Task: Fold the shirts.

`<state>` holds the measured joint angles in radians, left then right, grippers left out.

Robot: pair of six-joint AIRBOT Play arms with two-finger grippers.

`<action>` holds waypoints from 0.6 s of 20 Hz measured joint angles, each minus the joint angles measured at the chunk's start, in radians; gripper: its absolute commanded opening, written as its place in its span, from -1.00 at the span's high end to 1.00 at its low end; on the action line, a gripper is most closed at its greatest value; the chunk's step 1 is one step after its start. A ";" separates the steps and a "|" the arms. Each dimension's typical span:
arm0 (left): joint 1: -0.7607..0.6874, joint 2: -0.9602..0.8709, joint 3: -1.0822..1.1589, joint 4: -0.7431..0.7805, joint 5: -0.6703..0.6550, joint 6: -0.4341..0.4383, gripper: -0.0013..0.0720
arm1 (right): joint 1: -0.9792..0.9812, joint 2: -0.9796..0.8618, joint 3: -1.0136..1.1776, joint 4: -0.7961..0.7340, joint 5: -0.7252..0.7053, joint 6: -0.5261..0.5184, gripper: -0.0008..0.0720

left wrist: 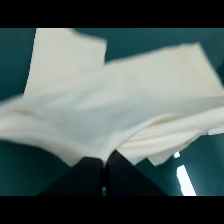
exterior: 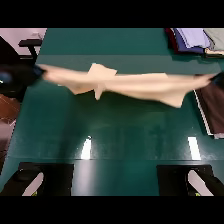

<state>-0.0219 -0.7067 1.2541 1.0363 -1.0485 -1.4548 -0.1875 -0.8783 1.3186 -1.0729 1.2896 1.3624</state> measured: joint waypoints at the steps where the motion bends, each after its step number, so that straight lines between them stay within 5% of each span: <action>1: 0.000 0.009 0.093 0.002 -0.009 -0.003 0.90 | 0.001 0.018 0.084 -0.001 0.000 0.000 0.94; 7: 0.000 0.024 0.560 0.033 -0.038 -0.035 0.90 | 0.003 0.055 0.553 -0.021 0.029 0.000 0.95; 12: 0.000 -0.003 0.722 0.131 -0.090 -0.085 0.90 | 0.004 -0.040 0.825 -0.061 0.151 0.046 0.95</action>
<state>-0.0219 -0.7094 1.9759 1.1675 -1.1381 -1.5394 -0.1833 -0.9184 2.1433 -1.1339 1.4403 1.4086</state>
